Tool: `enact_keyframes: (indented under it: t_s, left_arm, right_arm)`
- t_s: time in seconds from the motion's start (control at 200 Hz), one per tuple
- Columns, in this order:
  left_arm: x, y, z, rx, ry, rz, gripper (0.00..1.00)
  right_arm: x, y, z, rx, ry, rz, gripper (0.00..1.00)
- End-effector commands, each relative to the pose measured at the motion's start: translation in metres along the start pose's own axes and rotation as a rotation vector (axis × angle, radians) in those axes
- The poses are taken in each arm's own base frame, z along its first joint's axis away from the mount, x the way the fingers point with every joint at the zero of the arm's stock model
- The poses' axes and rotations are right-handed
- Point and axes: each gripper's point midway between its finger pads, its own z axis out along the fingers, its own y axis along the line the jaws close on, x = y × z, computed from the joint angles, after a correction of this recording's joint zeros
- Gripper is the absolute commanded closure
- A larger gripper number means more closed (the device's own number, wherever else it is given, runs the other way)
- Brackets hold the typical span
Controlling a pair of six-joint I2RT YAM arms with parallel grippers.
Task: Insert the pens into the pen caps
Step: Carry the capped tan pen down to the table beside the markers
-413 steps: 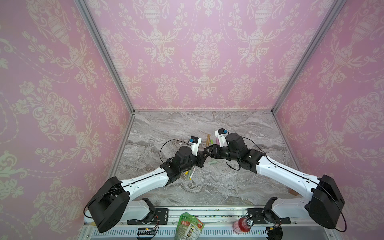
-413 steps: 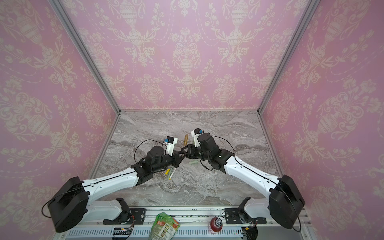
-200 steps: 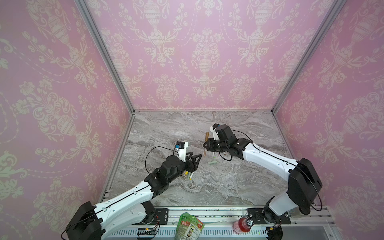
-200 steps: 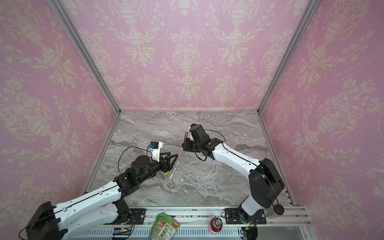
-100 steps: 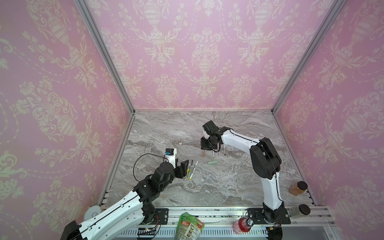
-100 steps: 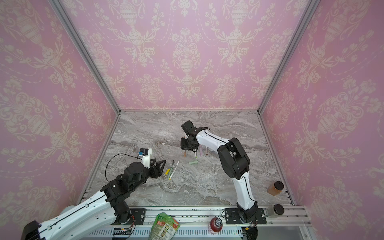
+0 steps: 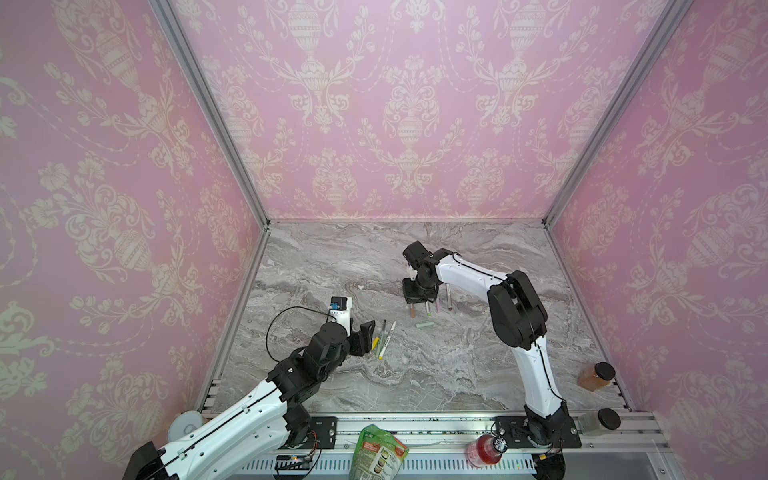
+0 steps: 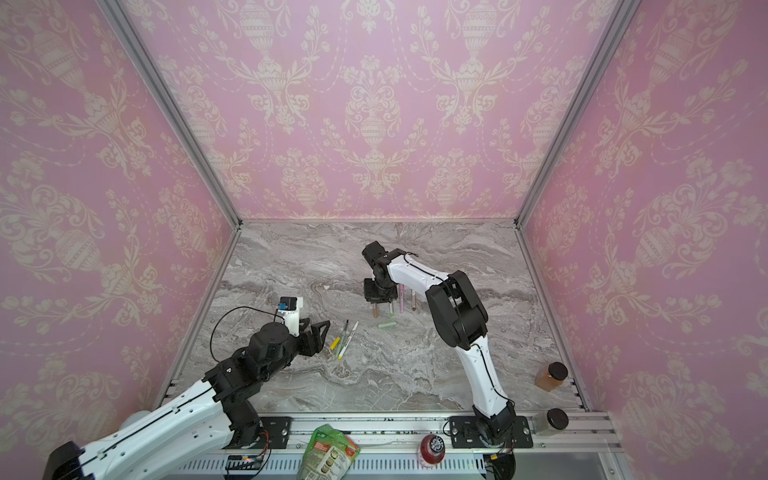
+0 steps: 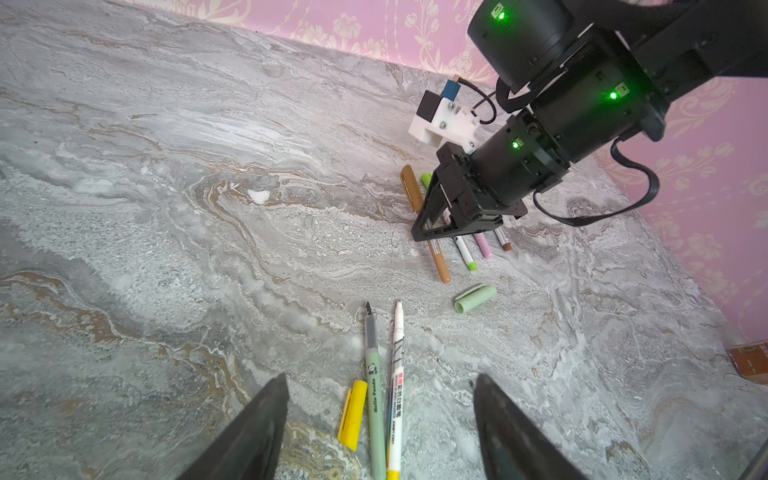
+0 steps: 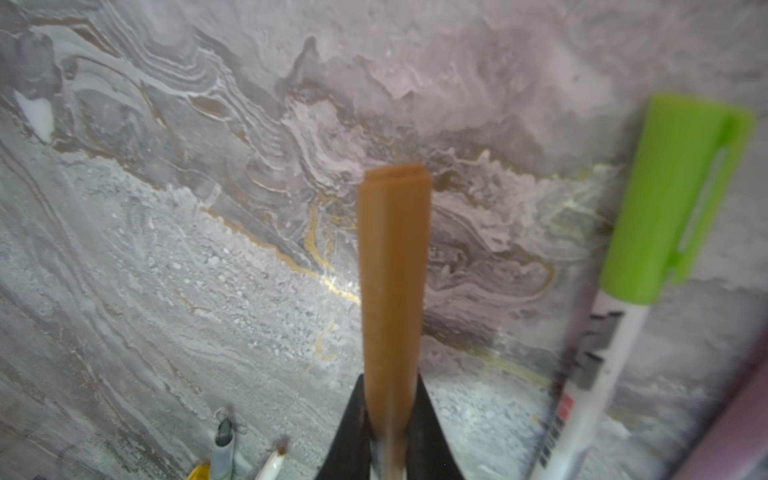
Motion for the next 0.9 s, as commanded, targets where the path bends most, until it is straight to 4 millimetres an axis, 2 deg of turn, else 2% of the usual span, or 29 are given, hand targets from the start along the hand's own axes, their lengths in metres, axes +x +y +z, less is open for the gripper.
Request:
enact_keyframes:
  t_s: [0.0, 0.145, 0.34, 0.51, 0.731, 0.821, 0.896]
  left_arm:
    - [-0.006, -0.004, -0.001, 0.011, 0.000, 0.016, 0.27]
    - [-0.008, -0.005, 0.000, 0.017, 0.000, 0.014, 0.27]
    - [-0.010, -0.006, -0.002, 0.022, -0.003, 0.012, 0.27]
    - [-0.012, -0.006, -0.004, 0.023, -0.009, 0.007, 0.27]
    - [-0.011, -0.003, -0.007, 0.015, -0.013, 0.005, 0.27]
    - [-0.010, -0.002, -0.007, 0.014, -0.015, -0.001, 0.27]
    - [-0.010, -0.002, -0.006, 0.018, -0.015, -0.006, 0.27]
  right_arm:
    - [0.002, -0.006, 0.004, 0.025, 0.025, -0.015, 0.88]
    - [0.001, -0.008, 0.007, 0.028, 0.026, -0.010, 0.84]
    - [-0.001, -0.011, 0.008, 0.041, 0.014, -0.014, 0.68]
    - [-0.003, -0.008, 0.002, 0.035, 0.004, -0.020, 0.68]
    - [-0.012, 0.004, -0.030, -0.007, -0.067, -0.046, 0.66]
    - [-0.011, 0.004, -0.031, 0.005, -0.068, -0.059, 0.65]
    - [-0.008, 0.000, -0.023, 0.028, -0.048, -0.066, 0.66]
